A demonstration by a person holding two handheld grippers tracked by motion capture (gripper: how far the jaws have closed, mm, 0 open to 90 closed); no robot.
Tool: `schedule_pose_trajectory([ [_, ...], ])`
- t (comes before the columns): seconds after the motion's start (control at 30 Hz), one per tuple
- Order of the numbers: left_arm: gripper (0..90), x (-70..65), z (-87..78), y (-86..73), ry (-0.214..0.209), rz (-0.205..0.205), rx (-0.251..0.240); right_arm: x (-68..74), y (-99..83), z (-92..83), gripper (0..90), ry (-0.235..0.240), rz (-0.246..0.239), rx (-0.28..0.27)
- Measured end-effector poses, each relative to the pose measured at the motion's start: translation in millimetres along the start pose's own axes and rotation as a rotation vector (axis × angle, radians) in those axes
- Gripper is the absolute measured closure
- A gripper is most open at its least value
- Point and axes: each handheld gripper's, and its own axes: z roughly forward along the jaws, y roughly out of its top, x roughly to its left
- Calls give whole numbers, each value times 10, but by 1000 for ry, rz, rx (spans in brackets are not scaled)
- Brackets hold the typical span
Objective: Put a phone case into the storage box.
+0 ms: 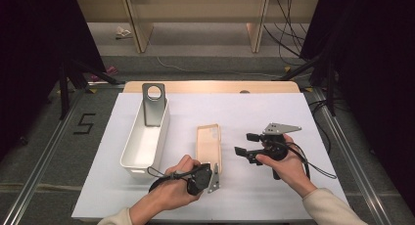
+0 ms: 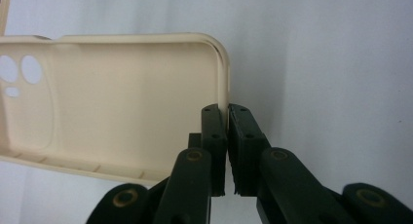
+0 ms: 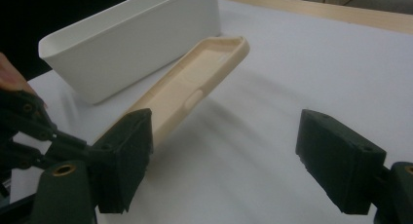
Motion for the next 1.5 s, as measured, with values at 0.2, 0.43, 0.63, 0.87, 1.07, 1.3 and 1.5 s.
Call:
schedule_pose_trajectory([
  [0.2,861,-34,-12,40,15,27,9,19,92,201,242,12,33,18],
  [0.43,866,-63,-31,82,14,45,14,16,157,364,251,13,60,38],
  [0.63,867,-77,-25,94,8,51,13,1,210,404,258,16,85,26],
  [0.87,868,-98,-30,121,3,61,10,-29,269,438,260,19,96,19],
  [1.07,868,-110,-34,132,1,70,9,-49,299,497,292,20,112,27],
  [1.3,868,-138,-32,152,-1,77,2,-24,312,539,421,35,112,41],
  [1.5,868,-154,-27,167,-3,89,2,-12,317,552,576,68,130,60],
])
